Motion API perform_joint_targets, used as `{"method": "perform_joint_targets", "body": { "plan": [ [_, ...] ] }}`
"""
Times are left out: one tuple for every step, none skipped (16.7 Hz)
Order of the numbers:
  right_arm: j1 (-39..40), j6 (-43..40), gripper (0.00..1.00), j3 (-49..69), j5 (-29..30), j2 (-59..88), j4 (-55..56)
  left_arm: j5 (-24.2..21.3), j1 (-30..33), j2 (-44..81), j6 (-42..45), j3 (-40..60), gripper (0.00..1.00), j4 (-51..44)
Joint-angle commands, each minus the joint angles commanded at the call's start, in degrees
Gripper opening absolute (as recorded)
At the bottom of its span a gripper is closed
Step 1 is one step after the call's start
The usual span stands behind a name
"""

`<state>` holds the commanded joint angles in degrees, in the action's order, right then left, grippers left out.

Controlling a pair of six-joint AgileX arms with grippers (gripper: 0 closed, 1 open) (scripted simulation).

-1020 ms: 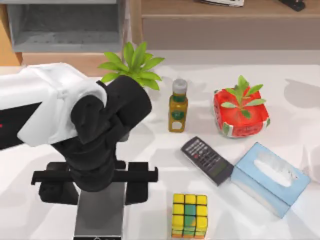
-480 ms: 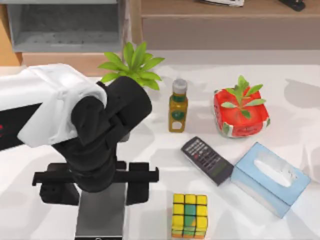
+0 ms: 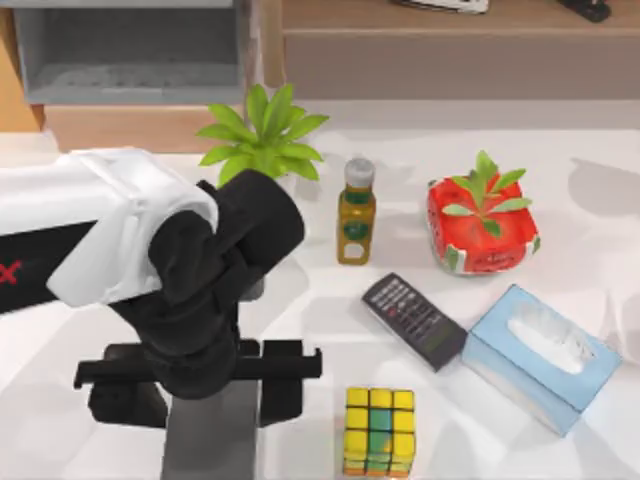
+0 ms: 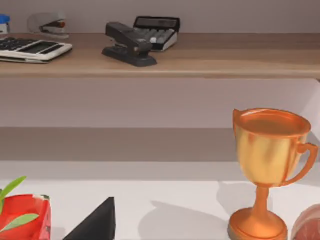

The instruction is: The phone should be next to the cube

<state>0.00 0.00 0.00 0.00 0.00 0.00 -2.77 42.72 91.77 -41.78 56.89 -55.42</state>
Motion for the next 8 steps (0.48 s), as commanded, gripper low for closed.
{"method": "perform_joint_targets", "body": {
  "plan": [
    [0.0,0.0,1.00,0.0,0.0,0.0,0.0,-0.4,0.0,0.2,0.0,-0.4,0.00,0.5],
    [0.0,0.0,1.00,0.0,0.0,0.0,0.0,-0.7,0.0,0.4,0.0,-0.8,0.00,1.0],
    [0.0,0.0,1.00,0.0,0.0,0.0,0.0,-1.0,0.0,0.6,0.0,-1.1,0.00,1.6],
    [0.0,0.0,1.00,0.0,0.0,0.0,0.0,-1.2,0.0,0.7,0.0,-1.5,0.00,2.2],
    [0.0,0.0,1.00,0.0,0.0,0.0,0.0,-1.2,0.0,0.8,0.1,-1.8,0.00,2.9],
    [0.0,0.0,1.00,0.0,0.0,0.0,0.0,-1.2,0.0,0.9,0.1,-2.1,0.00,3.6],
    [0.0,0.0,1.00,0.0,0.0,0.0,0.0,-1.0,0.0,1.0,0.2,-2.4,0.00,4.3],
    [0.0,0.0,1.00,0.0,0.0,0.0,0.0,-0.7,0.0,1.0,0.2,-2.6,0.00,5.1]
  ]
}}
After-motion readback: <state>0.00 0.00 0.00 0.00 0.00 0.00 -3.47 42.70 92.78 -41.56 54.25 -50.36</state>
